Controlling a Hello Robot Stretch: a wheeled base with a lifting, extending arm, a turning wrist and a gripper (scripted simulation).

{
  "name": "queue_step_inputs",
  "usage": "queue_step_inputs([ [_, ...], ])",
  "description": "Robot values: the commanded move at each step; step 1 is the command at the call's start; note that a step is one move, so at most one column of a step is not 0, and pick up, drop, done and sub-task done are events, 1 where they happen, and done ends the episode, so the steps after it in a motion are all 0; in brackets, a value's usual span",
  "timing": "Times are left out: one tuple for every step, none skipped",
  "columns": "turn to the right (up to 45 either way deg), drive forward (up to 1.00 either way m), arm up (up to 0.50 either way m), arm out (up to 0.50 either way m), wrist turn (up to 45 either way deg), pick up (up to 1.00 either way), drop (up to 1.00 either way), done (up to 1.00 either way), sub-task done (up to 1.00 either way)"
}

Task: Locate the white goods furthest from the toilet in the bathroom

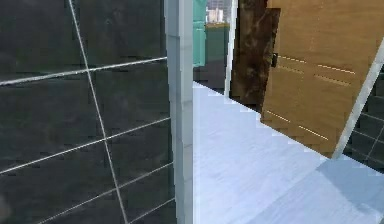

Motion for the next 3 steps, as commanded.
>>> queue_step_inputs([
  [45.0,0.0,0.0,0.0,0.0,0.0,0.0,0.0,0.0],
  [9.0,0.0,0.0,0.0,0.0,0.0,0.0,0.0,0.0],
  [0.0,0.45,0.0,0.0,0.0,0.0,0.0,0.0,0.0],
])
